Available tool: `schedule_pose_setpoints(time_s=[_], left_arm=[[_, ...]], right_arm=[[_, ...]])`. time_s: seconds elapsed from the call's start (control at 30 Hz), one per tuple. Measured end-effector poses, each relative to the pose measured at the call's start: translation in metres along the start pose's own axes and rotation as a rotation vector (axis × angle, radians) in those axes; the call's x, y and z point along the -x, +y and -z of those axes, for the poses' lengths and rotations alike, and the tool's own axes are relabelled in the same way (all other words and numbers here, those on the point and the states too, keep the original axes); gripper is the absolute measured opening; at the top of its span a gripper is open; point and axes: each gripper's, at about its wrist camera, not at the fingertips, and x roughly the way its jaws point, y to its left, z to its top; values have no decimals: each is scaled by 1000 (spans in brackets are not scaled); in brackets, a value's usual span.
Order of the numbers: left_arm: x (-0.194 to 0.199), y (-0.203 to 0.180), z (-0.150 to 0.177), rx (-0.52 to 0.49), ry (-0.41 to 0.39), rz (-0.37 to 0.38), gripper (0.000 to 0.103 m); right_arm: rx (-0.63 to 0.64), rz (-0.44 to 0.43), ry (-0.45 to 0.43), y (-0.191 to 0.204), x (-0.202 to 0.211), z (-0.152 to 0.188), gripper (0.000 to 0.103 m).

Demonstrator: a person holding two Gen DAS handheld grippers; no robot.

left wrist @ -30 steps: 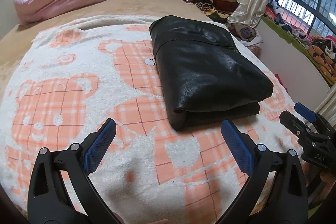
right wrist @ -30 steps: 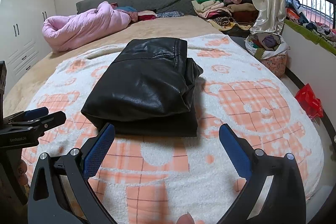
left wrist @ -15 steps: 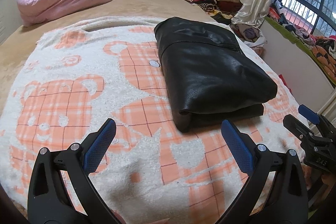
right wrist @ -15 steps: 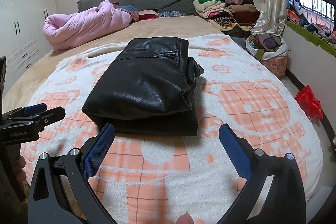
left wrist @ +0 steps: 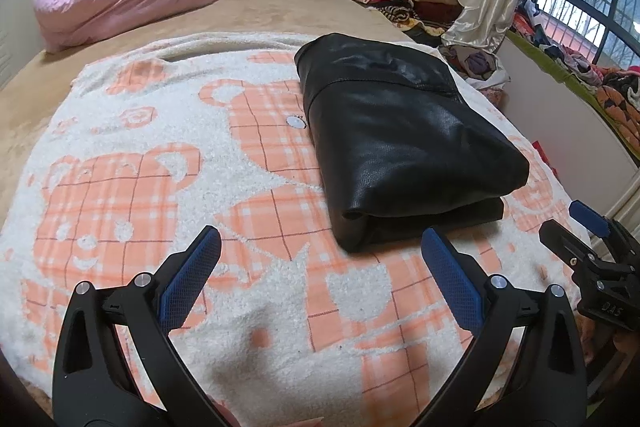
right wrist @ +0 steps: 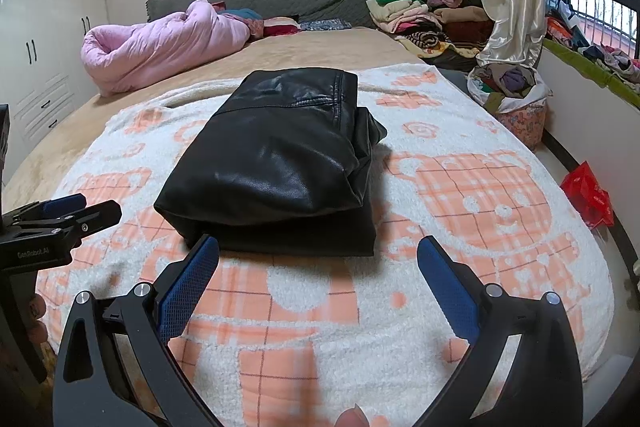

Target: Fold large clothes

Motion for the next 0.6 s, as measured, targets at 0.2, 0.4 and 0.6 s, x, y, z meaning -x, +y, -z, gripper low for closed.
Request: schedule_pose_setpoints(time_s=[0.2, 0.4, 0.6], left_arm=[[1, 0, 0, 6, 6, -2, 94], [1, 2, 0, 22, 1, -13, 94], [0, 8, -1, 41, 5, -32, 94]], right_arm=[[4, 2, 0, -1, 1, 1, 99], [7, 12, -2, -5, 3, 2, 99], [0, 19, -11, -10, 8, 1, 99]])
